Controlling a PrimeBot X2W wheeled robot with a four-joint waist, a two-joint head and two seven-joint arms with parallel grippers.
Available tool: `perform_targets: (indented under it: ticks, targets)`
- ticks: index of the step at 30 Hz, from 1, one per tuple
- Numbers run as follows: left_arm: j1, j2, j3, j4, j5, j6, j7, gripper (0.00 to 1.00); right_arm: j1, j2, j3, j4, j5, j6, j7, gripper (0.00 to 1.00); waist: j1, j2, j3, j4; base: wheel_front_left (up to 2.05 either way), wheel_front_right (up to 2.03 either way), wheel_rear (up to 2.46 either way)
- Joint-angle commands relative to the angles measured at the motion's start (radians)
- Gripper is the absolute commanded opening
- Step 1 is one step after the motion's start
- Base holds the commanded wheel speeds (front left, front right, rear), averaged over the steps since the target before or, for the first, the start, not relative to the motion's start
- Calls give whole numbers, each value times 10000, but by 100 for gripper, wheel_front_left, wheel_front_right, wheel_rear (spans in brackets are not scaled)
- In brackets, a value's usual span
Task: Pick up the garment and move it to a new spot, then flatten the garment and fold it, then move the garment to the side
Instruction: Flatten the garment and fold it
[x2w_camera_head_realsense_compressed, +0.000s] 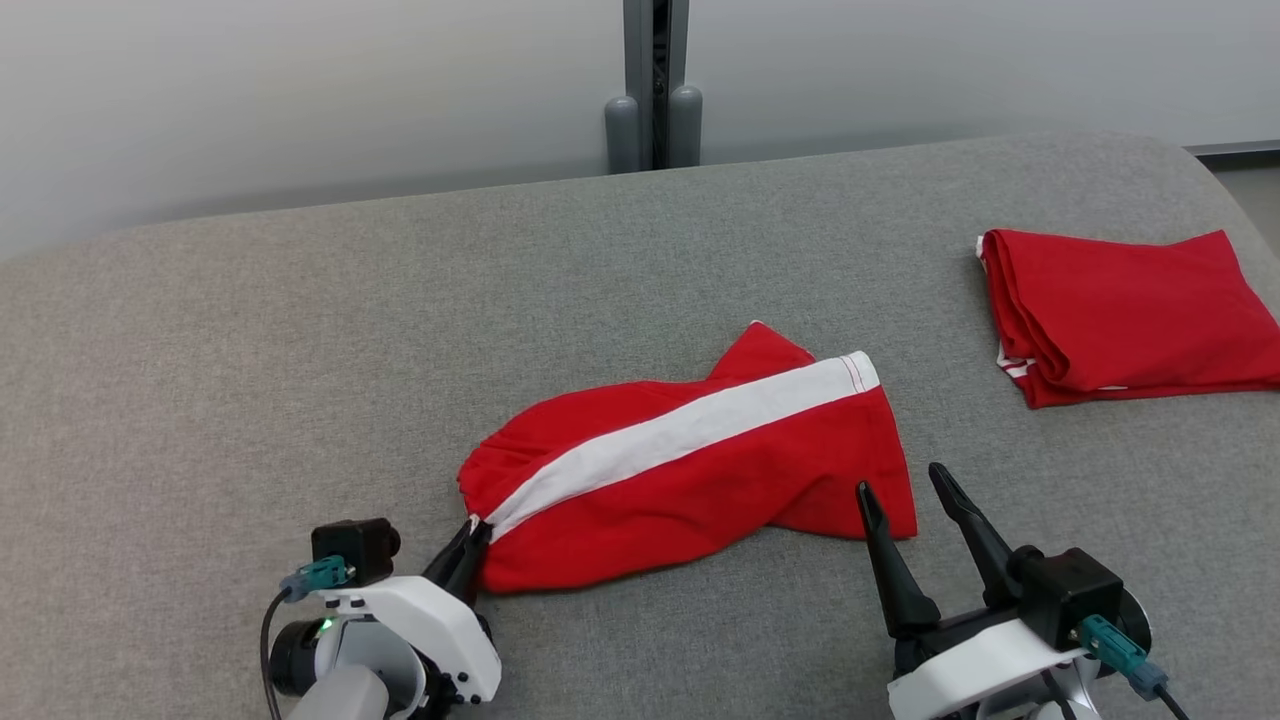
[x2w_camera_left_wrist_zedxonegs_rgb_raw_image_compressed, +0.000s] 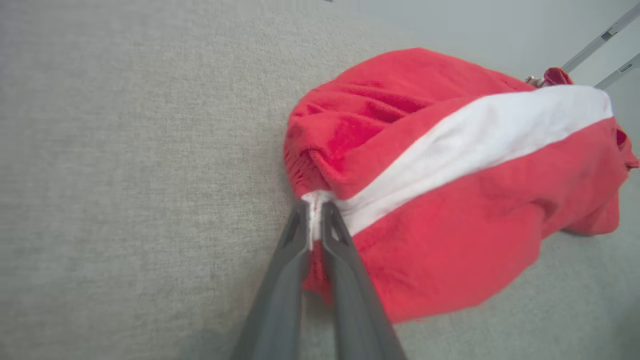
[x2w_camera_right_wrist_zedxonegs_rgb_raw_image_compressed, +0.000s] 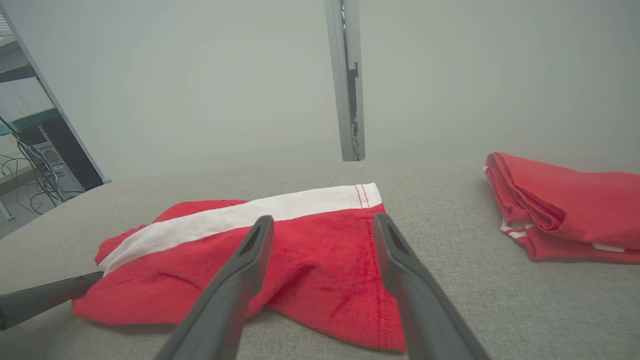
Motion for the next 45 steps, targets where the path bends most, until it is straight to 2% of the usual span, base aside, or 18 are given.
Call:
perform_targets:
  ticks: [1,9,15,25,30,40,41,42,43,44,45]
  targets:
    - [-21,131,10,-169,2,-30,-160,0,-83,-62,-3,-63,-19,2,-13,100,0,0,-11,11,0,0,0]
    - [504,595,178,-1640,210,157,-1022,0,-322,-61,-166,-47,31,0,-13,100,0,0,8,209,0,0,0]
    - [972,978,258,-2784,565,394,-1272,0,-846,-64,-253,494,270,2,-13,100,0,0,65,459,0,0,0]
    - [1538,1249,376,-3972,606,522,-1368,0,-2820,-69,428,3895,576,0,-13,100,0,0,174,882,0,0,0]
    - [1574,1242,279,-4170,620,535,-1312,0,-3485,-67,605,4870,860,0,-12,100,0,0,230,1007,0,0,0]
    - [1612,1326,114,-4352,677,598,-1192,0,-4703,-174,1597,6530,1367,0,34,100,0,0,271,1133,0,0,0]
    - [1615,1329,102,-4357,675,602,-1181,0,-4796,-190,1715,6679,1341,0,51,90,0,0,261,1142,0,0,0]
    - [1627,1329,89,-4363,667,608,-1172,0,-4858,-162,1800,6821,1398,0,65,48,0,0,246,1147,0,0,0]
    - [1642,1328,79,-4361,652,615,-1165,0,-4925,-157,1887,6929,1443,0,58,16,0,0,228,1149,0,0,0]
    - [1658,1328,67,-4360,639,622,-1155,0,-4999,-159,2005,7068,1471,0,83,0,0,0,207,1149,0,0,0]
    - [1673,1325,58,-4355,626,612,-1151,0,-5055,-159,2117,7160,1526,0,115,0,0,0,183,1147,0,0,0]
